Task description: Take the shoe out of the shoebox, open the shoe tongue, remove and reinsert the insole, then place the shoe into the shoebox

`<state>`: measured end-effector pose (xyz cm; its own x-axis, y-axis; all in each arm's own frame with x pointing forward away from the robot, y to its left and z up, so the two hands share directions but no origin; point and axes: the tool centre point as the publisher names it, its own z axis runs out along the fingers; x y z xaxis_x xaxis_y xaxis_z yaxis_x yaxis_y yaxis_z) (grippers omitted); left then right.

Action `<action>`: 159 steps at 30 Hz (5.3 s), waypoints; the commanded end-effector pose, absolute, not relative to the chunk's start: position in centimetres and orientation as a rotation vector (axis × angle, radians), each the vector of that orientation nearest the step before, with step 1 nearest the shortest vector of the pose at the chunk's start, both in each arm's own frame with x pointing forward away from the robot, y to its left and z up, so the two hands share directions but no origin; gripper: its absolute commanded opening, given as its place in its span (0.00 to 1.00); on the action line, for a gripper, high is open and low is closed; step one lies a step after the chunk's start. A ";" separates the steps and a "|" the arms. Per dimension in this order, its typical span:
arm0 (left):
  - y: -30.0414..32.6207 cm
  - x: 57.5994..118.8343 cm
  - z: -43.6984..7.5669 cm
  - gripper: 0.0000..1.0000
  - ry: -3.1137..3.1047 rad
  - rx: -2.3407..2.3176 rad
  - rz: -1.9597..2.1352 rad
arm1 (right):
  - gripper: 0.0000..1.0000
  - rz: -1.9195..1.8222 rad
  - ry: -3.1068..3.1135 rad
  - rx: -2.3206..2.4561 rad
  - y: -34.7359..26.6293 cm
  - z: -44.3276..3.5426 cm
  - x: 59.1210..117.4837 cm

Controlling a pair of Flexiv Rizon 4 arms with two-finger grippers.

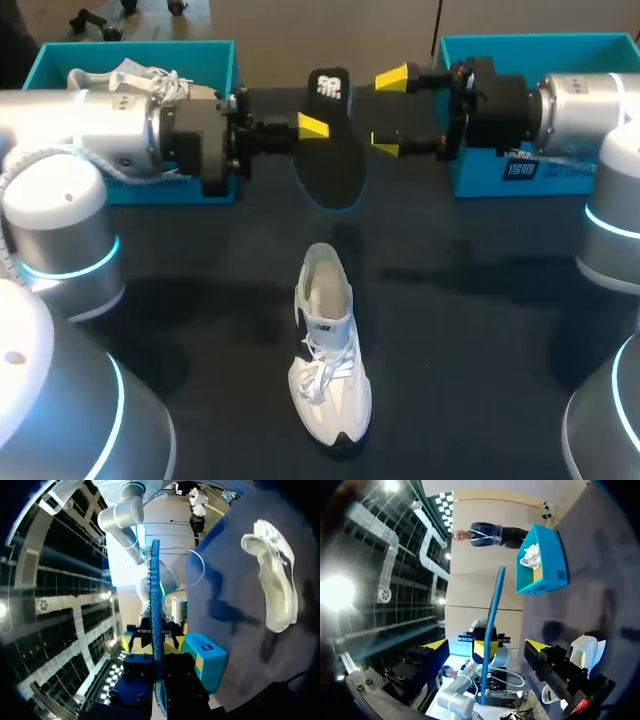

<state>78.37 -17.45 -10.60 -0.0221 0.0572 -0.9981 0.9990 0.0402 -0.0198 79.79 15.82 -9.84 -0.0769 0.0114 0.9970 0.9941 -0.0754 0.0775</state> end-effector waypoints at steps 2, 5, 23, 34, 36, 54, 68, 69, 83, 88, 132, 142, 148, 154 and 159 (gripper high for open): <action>-14.4 77.2 -10.1 0.00 1.474 1.152 -1.263 | 1.00 -1.316 -1.244 -1.241 15.4 -10.2 79.5; -14.0 77.0 -10.4 0.00 1.602 1.105 -1.335 | 1.00 -1.316 -1.244 -1.241 15.4 -10.2 79.5; -14.5 75.3 -11.7 0.00 1.772 0.976 -1.830 | 1.00 -1.316 -1.244 -1.241 15.4 -10.2 79.5; -14.8 75.7 -11.8 0.00 1.854 0.860 -1.881 | 1.00 -1.316 -1.244 -1.241 15.4 -10.2 79.5; -14.8 75.7 -11.8 0.00 1.911 0.774 -1.929 | 1.00 -1.316 -1.244 -1.241 15.4 -10.2 79.5; -13.1 75.8 -9.5 0.00 2.342 0.155 -2.306 | 1.00 -1.316 -1.244 -1.241 15.4 -10.2 79.5; -13.9 76.1 -10.3 0.00 2.524 -0.264 -2.457 | 1.00 -1.316 -1.244 -1.241 15.4 -10.2 79.5; -13.9 76.1 -10.4 0.00 2.528 -0.281 -2.463 | 1.00 -1.316 -1.244 -1.241 15.4 -10.2 79.5; -14.5 77.3 -12.7 0.00 2.591 -0.869 -2.636 | 1.00 -1.316 -1.244 -1.241 15.4 -10.2 79.5; -14.7 78.1 -13.3 0.00 2.573 -1.103 -2.674 | 1.00 -1.316 -1.244 -1.241 15.4 -10.2 79.5; -15.1 78.1 -15.7 0.00 2.458 -1.729 -2.725 | 1.00 -1.170 -1.417 -1.380 14.8 -8.7 78.8; -15.1 78.1 -15.7 0.00 2.458 -1.729 -2.725 | 1.00 -1.037 -1.548 -1.508 15.6 -6.4 78.0; -15.1 78.1 -15.7 0.00 2.458 -1.729 -2.725 | 1.00 -1.037 -1.548 -1.508 15.6 -6.4 78.0; -15.1 78.1 -15.7 0.00 2.458 -1.729 -2.725 | 1.00 -0.595 -1.816 -1.815 19.1 -2.7 77.2; -15.1 78.1 -15.7 0.00 2.458 -1.729 -2.725 | 1.00 -0.560 -1.834 -1.818 19.8 -2.8 77.0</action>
